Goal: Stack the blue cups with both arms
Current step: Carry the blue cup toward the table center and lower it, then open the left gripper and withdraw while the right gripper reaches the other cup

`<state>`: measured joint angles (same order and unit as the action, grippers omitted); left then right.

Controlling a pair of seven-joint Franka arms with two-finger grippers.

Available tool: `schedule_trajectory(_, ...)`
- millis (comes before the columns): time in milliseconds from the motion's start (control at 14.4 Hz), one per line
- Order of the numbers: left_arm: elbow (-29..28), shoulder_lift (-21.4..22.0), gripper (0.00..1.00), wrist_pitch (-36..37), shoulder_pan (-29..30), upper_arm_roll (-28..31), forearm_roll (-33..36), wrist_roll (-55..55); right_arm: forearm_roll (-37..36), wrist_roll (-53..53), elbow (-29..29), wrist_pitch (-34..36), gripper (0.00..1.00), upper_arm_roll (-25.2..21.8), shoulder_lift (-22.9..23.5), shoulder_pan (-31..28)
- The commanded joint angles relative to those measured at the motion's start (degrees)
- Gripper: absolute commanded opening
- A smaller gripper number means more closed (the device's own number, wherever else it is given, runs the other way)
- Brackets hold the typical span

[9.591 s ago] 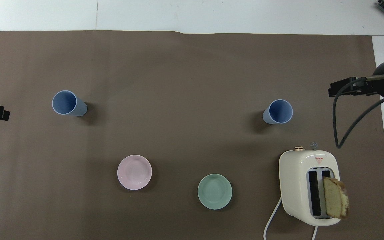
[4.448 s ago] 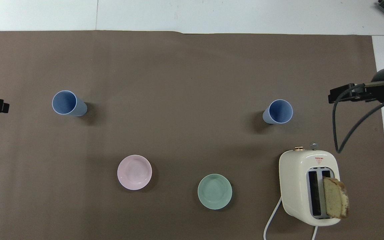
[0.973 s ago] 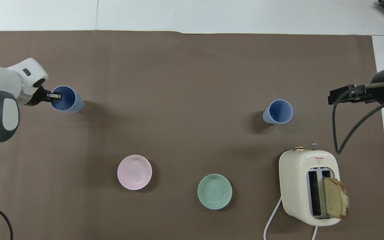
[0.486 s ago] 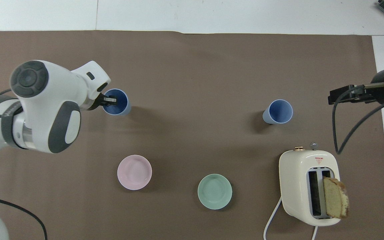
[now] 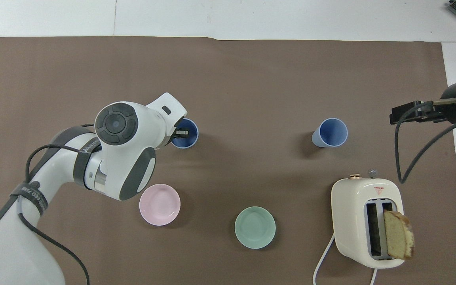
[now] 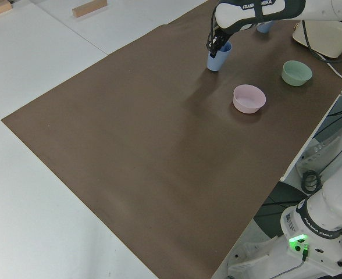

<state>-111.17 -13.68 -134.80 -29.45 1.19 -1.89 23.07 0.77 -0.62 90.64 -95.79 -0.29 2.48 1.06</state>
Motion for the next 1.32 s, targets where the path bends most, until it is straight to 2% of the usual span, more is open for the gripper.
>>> schedule_trajectory(0, -0.80, -0.99, 0.00, -3.35, -4.37, 1.10, 0.13, 5.38, 0.90, -1.58, 2.70, -0.80, 1.00, 0.11, -2.13, -0.62)
schedule_trajectory(208, -0.72, -2.05, 0.00, -3.90, -5.61, 1.10, 0.13, 8.75, 0.90, -1.58, 2.97, -0.71, 1.00, -0.06, -2.21, -0.71)
schedule_trajectory(278, -0.46, -2.05, 0.14, -3.63, -5.62, 1.10, 0.13, 8.66, 0.90, -1.58, 2.97, -0.71, 1.00, -0.07, -2.21, -0.71)
schedule_trajectory(347, -0.28, -2.05, 0.49, -3.54, -5.53, 1.10, 0.13, 8.49, 0.90, -1.49, 2.97, -0.80, 1.00, -0.07, -2.21, -0.71)
schedule_trajectory(417, -0.19, -1.97, 0.65, -3.54, -5.44, 1.10, 0.13, 8.31, 0.90, -1.49, 2.97, -0.80, 1.00, -0.07, -2.21, -0.71)
schedule_trajectory(556, -0.01, -1.27, 0.86, -3.28, -4.92, 1.18, 0.13, 8.13, 0.90, -1.32, 2.88, -0.80, 1.00, -0.15, -2.21, -0.71)
schedule_trajectory(625, 0.16, -0.31, 0.90, -2.06, -4.48, 1.36, 0.13, 7.78, 0.90, -1.40, 2.88, -0.54, 1.00, -0.24, -2.21, -0.71)
schedule_trajectory(695, 0.60, 0.57, 1.00, -0.31, -3.87, 1.36, 0.13, 7.69, 0.90, -1.23, 2.88, -0.45, 1.00, -0.33, -2.21, -0.71)
schedule_trajectory(764, 0.95, 1.10, 1.00, 1.45, -3.08, 1.53, 0.22, 7.61, 0.90, -1.05, 2.97, -0.28, 1.00, -0.42, -2.30, -0.71)
schedule_trajectory(1042, 1.13, 7.68, 1.00, 9.80, -0.09, 1.97, 0.22, 3.49, 0.90, -0.97, 5.33, -1.06, 1.00, -0.50, -2.57, -2.03)
schedule_trajectory(1251, 2.09, 13.49, 1.00, 18.32, 4.83, 1.97, 0.31, -5.63, 0.90, -0.88, 7.09, -2.37, 1.00, -0.50, -1.78, -2.03)
